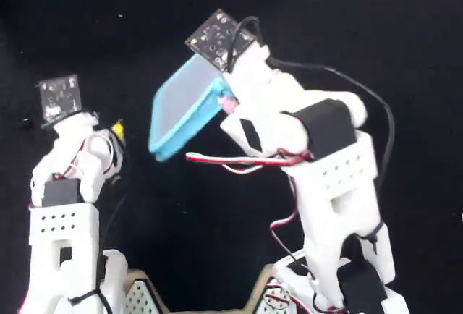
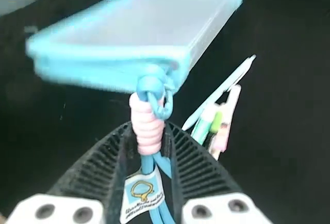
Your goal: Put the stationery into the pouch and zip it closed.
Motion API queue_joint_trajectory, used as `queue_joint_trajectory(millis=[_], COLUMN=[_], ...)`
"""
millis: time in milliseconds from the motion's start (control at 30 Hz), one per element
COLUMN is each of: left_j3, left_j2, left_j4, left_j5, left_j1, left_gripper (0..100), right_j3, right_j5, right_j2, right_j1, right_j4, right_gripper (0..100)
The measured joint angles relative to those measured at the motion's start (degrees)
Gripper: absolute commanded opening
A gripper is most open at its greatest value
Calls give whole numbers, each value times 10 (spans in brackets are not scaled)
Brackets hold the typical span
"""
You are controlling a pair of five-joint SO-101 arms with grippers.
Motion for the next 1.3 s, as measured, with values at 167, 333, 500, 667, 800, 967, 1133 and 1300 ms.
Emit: queue_joint_trajectory(millis=[167, 333, 500, 667, 800, 967, 1133, 1300], left_j3=[-56, -80, -84, -84, -84, -90, -134, -200], left_j2=[0, 0, 0, 0, 0, 0, 0, 0], left_j4=[46, 52, 55, 89, 119, 160, 185, 229], left_j5=[-2, -5, -60, -69, -69, -66, -33, -23], left_j1=[63, 127, 187, 217, 223, 177, 64, 13], left_gripper=[188, 185, 184, 184, 184, 188, 188, 188], right_j3=[-54, -54, -54, -50, -49, -49, -49, -43], right_j5=[0, 2, 2, -3, -28, -36, -36, -36], right_j2=[1, 4, 4, 4, 4, 4, 4, 3], right_j1=[0, 0, -47, -108, -129, -133, -133, -156], right_j4=[-4, -66, -126, -142, -138, -89, -23, 3], right_gripper=[11, 11, 11, 11, 11, 11, 11, 11])
